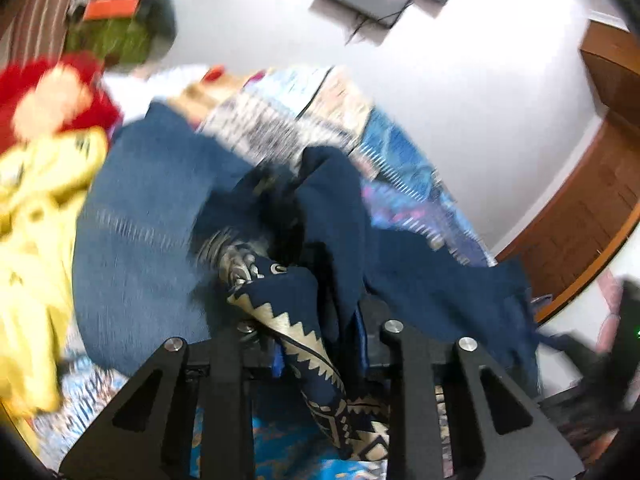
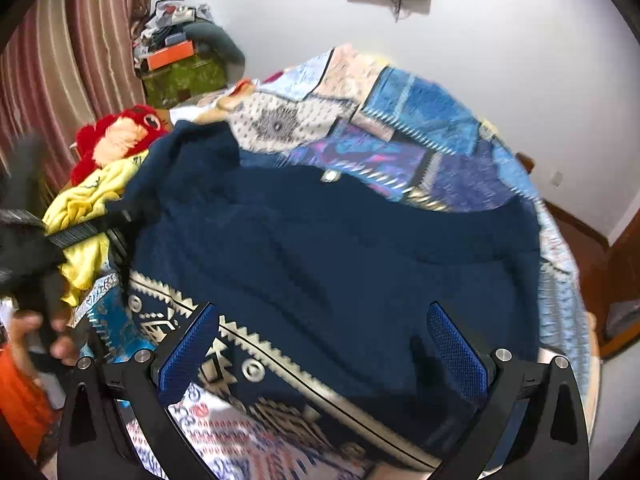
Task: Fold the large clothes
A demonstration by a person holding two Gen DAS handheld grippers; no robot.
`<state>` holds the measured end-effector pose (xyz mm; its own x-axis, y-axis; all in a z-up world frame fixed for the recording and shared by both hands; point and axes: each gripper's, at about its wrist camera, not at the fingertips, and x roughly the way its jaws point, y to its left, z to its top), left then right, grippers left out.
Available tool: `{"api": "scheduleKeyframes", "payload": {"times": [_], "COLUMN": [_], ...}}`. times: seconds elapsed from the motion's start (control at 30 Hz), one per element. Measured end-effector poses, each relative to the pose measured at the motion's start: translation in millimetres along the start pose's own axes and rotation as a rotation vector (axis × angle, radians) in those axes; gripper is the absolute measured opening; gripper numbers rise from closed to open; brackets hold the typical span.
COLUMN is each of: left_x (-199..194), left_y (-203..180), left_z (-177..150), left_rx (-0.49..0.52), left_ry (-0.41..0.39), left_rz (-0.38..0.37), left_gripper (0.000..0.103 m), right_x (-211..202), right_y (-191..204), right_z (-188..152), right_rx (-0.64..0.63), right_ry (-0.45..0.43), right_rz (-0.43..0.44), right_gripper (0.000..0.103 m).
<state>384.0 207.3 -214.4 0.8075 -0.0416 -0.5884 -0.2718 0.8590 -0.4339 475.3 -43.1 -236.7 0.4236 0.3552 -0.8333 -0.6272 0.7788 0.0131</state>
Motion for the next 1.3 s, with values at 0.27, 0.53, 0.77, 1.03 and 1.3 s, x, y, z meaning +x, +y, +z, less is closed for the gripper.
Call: {"api": "scheduleKeyframes", "payload": {"times": [0.27,0.53,0.77,1.03,1.3], "left_x": [-14,-9,46,67,14], "left_y": [-88,-218,-287,-294,-290], "left_z": [19,-11,-92,-136,-155], "left_rx": [0.26,0.547,0.692,0.655,0.813], "left_ry": [-0.038,-0.048,0.198,0.412,0.483], "left_rz": [-0.015,-0.14,-0.244,-0.309,-0.256], "left_gripper": [0.023,0.022,0.021,0.021,0.07], "right_x": [9,-84,-133,-159,-179], "right_y": [-18,-135,-212,-230,-217], "right_z": [-9,-52,-105,-131,-122], "right_rx": [0.069,0.3,0.441,0.461,0.467], "right_ry": [0.05,-0.096,-0.108,-0.111,-0.152], "right_rz": [0.09,-0.03,-0.142,-0.19,-0.108], "right_gripper": [0.103,0.103,0.103,0.103,0.103]}}
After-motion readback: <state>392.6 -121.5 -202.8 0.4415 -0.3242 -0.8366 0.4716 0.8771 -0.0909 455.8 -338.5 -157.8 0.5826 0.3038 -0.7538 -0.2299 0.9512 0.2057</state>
